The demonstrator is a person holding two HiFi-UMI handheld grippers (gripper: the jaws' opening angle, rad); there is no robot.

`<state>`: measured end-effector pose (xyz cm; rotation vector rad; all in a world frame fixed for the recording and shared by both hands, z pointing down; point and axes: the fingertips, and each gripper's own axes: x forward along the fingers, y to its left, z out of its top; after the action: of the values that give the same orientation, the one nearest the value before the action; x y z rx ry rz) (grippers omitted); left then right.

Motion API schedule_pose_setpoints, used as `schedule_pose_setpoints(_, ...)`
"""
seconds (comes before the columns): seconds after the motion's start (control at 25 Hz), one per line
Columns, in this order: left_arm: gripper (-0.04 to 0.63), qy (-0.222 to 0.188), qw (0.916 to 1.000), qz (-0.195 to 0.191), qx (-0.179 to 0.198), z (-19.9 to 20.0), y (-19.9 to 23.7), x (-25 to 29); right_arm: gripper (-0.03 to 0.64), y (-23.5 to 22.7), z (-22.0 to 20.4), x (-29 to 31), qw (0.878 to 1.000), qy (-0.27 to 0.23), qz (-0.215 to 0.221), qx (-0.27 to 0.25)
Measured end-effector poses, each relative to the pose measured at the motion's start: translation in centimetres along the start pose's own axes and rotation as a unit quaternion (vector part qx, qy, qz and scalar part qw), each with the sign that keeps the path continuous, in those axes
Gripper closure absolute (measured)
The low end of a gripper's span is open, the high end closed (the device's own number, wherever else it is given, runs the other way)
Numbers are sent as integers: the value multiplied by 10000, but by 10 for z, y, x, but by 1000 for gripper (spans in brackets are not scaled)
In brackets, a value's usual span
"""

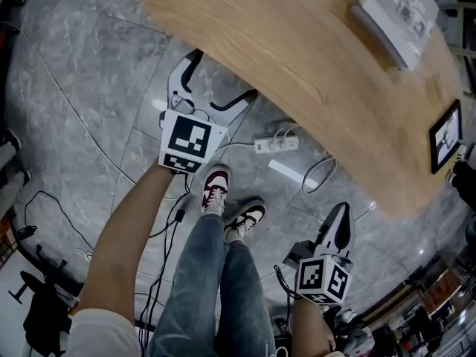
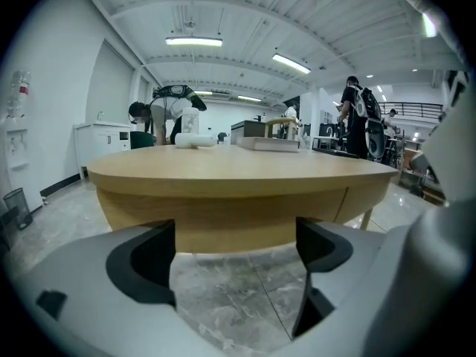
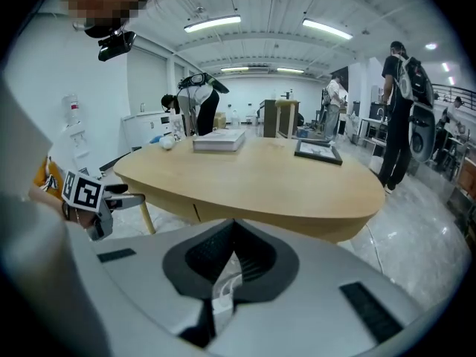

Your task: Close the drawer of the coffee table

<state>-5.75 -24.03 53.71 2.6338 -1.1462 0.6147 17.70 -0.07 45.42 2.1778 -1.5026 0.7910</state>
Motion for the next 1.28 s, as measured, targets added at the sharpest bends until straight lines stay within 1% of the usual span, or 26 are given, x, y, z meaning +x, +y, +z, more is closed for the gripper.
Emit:
schedule_pose_setpoints(0.04,94,63,10000,-25,-1,-2,-5,-10,617,-4,3,-4,10000,-43,9,4)
schedule_pose_setpoints(0.12,104,64,9999,-61,-137,4,-17,-34,617,-12,10,-14,9999,-140,37,11)
schedule_pose_setpoints(0.24,104,-173,9989,-152,-418,37,-43,-79,617,-25,24,-35,9995,-285,109,4)
schedule_pose_setpoints(0.32,119,-473,9975,-159,-495,75,-61,-111,617,-33,38,-51,9989,-425,188,-14)
schedule_pose_setpoints(0.36,136,-683,9961,-125,-539,98,-68,-126,617,-36,48,-60,9983,-526,235,-11)
schedule_pose_setpoints(0.44,175,-1105,9911,-6,-740,147,-77,-156,617,-41,72,-78,9965,-766,336,67)
schedule_pose_setpoints(0.52,234,-1330,9866,159,-926,190,-83,-189,617,-44,101,-101,9937,-994,434,283)
schedule_pose_setpoints(0.56,275,-1388,9850,252,-990,211,-87,-208,617,-47,117,-117,9920,-1089,474,417)
schedule_pose_setpoints(0.6,323,-1435,9834,347,-1057,232,-93,-227,617,-52,135,-134,9904,-1168,505,536)
schedule_pose_setpoints(0.72,432,-1478,9786,676,-1259,291,-112,-281,617,-73,188,-190,9867,-1346,573,706)
schedule_pose_setpoints(0.8,456,-1412,9775,924,-1267,321,-121,-309,617,-85,217,-222,9841,-1489,645,723)
schedule_pose_setpoints(0.88,507,-1387,9772,1062,-1205,351,-126,-327,617,-93,246,-247,9802,-1698,695,745)
schedule_pose_setpoints(1.0,546,-1469,9785,969,-1078,395,-138,-345,617,-109,282,-283,9736,-2037,638,805)
schedule_pose_setpoints(1.08,570,-1499,9791,924,-1015,415,-149,-356,617,-125,299,-307,9692,-2241,560,854)
schedule_pose_setpoints(1.2,598,-1512,9789,887,-1049,434,-162,-365,617,-151,315,-337,9625,-2510,388,950)
schedule_pose_setpoints(1.28,598,-1516,9787,852,-1087,443,-168,-367,617,-168,321,-355,9588,-2630,276,1038)
